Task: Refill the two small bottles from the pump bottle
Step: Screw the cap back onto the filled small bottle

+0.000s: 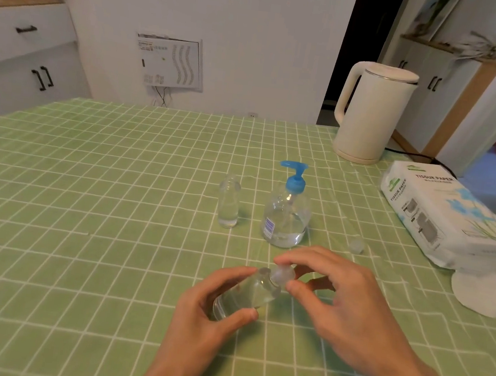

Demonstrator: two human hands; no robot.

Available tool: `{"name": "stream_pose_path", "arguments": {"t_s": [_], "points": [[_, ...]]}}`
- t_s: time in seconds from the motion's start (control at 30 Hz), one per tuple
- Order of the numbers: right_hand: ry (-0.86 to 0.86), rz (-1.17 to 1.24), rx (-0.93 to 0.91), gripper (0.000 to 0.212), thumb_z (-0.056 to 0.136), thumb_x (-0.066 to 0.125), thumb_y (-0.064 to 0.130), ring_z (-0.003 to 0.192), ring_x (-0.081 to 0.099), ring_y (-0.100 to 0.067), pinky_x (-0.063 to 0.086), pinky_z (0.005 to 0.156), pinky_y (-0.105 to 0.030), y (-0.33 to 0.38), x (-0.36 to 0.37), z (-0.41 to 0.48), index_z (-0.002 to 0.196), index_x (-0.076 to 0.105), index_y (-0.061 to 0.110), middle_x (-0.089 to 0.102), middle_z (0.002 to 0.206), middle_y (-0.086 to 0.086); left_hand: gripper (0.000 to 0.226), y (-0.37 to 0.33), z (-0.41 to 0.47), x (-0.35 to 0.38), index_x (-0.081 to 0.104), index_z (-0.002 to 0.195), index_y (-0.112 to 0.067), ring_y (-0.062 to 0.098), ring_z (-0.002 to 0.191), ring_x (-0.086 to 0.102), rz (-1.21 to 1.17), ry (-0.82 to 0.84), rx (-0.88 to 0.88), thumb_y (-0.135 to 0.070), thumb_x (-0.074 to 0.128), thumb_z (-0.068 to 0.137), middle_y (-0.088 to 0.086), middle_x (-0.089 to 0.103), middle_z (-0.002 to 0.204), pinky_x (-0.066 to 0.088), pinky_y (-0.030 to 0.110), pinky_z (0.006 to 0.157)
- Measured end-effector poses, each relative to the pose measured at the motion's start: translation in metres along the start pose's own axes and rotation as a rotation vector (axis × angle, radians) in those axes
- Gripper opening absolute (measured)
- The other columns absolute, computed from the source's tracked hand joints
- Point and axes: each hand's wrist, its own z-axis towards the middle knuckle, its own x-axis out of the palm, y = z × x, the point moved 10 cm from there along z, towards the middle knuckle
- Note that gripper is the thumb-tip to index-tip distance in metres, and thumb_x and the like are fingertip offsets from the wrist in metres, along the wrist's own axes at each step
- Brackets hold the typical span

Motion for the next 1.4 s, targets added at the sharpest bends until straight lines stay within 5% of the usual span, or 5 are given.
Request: {"name": "stream_pose_path", "arguments": {"t_s": [0.2,0.43,0.6,1.03,1.4], "points": [[0.029,-0.115,0.046,0.035,0.083,0.065,0.069,0.093,0.069,0.000,0.056,0.070,-0.020,-0.007,-0.002,0.000,0.103,0.071,0.041,0.071,0.098,0.026,0.051,0.000,-0.001,0.000,0.077,0.124,-0.036,0.019,0.126,0.070,0.024,0.003,-0.003,-0.025,0.088,0.075,-0.004,0.077,0.129,0.054,0.025,0.105],[0.124,-0.139,-0.059,0.036,0.102,0.065,0.026,0.107,0.067,-0.002,0.057,0.080,-0.020,0.008,0.004,-0.006,0.131,0.064,0.047,0.062,0.124,0.032,0.050,-0.001,0.000,0.000,0.077,0.123,-0.037,0.020,0.124,0.071,0.018,0.006,-0.010,-0.028,0.088,0.075,-0.003,0.078,0.128,0.054,0.021,0.101],[0.081,-0.167,-0.020,0.041,0.092,0.052,0.071,0.099,0.066,0.002,0.058,0.073,-0.024,0.006,-0.004,-0.005,0.126,0.062,0.051,0.064,0.112,0.033,0.051,0.000,-0.001,0.001,0.076,0.124,-0.037,0.019,0.125,0.071,0.025,0.020,-0.012,-0.028,0.087,0.076,-0.003,0.077,0.129,0.054,0.022,0.103],[0.139,-0.181,0.077,0.025,0.096,0.057,0.061,0.085,0.071,0.002,0.060,0.073,-0.032,-0.004,0.003,-0.004,0.114,0.064,0.046,0.073,0.094,0.026,0.051,0.000,-0.002,0.001,0.076,0.123,-0.038,0.018,0.128,0.069,0.033,0.002,-0.024,-0.028,0.086,0.074,-0.006,0.077,0.129,0.050,0.036,0.108],[0.158,-0.156,0.077,0.044,0.086,0.057,0.073,0.084,0.072,0.005,0.055,0.072,-0.025,-0.002,0.003,-0.003,0.127,0.050,0.059,0.072,0.097,0.031,0.050,-0.001,-0.002,0.000,0.076,0.123,-0.038,0.018,0.126,0.070,0.050,0.010,-0.001,-0.028,0.086,0.075,-0.005,0.078,0.128,0.053,0.026,0.107]]}}
